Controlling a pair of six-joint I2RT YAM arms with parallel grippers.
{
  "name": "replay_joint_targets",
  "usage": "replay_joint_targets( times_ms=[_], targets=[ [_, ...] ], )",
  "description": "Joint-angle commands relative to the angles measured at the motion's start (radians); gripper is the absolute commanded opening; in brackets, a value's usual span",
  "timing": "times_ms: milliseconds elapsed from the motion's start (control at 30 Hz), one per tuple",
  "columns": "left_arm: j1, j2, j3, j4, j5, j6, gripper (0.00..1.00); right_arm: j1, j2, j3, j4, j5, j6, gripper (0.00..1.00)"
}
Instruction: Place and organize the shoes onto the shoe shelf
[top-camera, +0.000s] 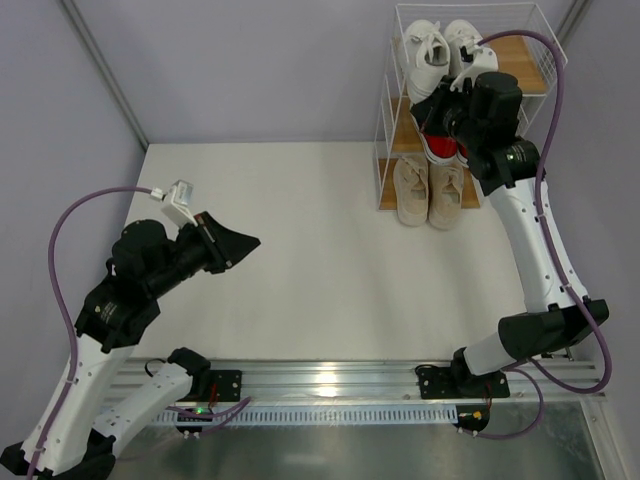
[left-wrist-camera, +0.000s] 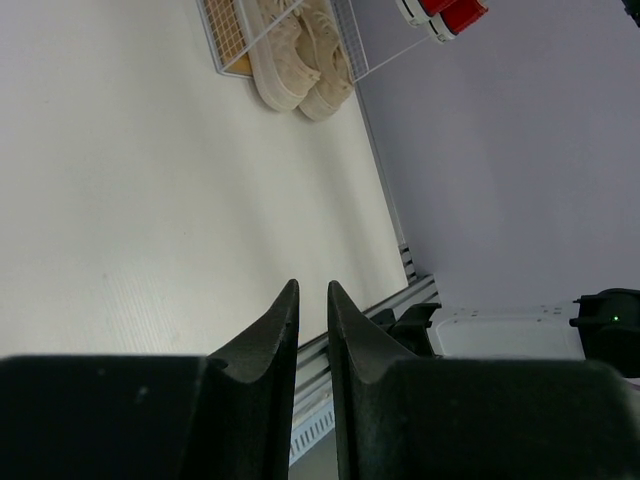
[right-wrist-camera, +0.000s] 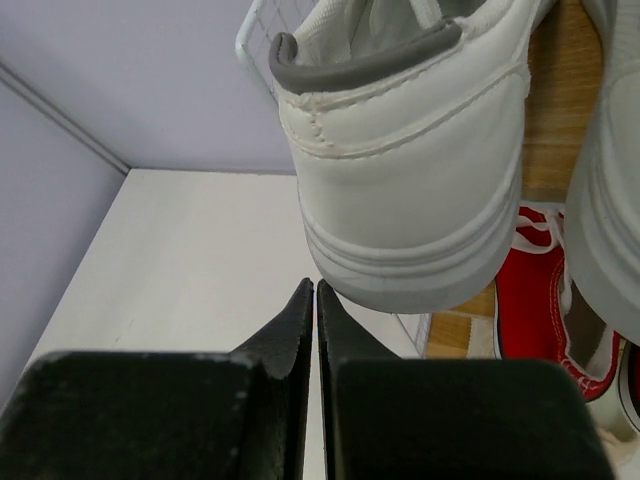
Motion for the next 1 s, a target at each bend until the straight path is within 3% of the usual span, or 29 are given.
replay_joint_targets(
  times_ms=[0,100,267,433,533,567,667,700,733,967],
  targets=[
    [-0.004,-0.02,0.018,-0.009,-0.023,0.009,0.16,0.023,-0.004,0.063,0.0,0.271,-0.01,0.04],
    [-0.004,-0.029,0.018,-0.018,-0.034,0.012,0.16,0.025,-0.014,0.058,-0.007,0.368,-0.016,0.04],
    [-0.004,-0.026,0.019,-0.018,-0.031,0.011,0.16,0.027,-0.028,0.052,0.016,0.349,-0.056,0.04],
    [-0.004,-0.032,0.027,-0.032,-0.038,0.017,0.16,0.025,-0.108,-0.049,0.057,0.028,-0.099,0.04],
    [-0.004,-0.042,0.035,-0.053,-0.053,0.031,0.2,0.037,-0.252,-0.162,0.078,-0.042,-0.101,0.06],
    [-0.004,-0.045,0.035,-0.056,-0.06,0.037,0.32,0.04,-0.307,-0.265,0.091,-0.08,-0.101,0.22],
    [-0.004,-0.049,0.035,-0.056,-0.061,0.052,0.7,0.043,-0.496,-0.427,0.089,-0.108,-0.108,0.39],
    [-0.004,-0.051,0.033,-0.047,-0.06,0.052,0.93,0.043,-0.533,-0.452,0.069,-0.102,-0.114,0.74],
    [-0.004,-0.048,0.032,-0.043,-0.06,0.052,1.0,0.043,-0.572,-0.468,0.015,-0.099,-0.134,0.95],
    [-0.004,-0.009,0.013,0.003,-0.046,0.043,1.0,0.043,-0.758,-0.471,-0.289,-0.082,-0.208,0.98]
  ],
)
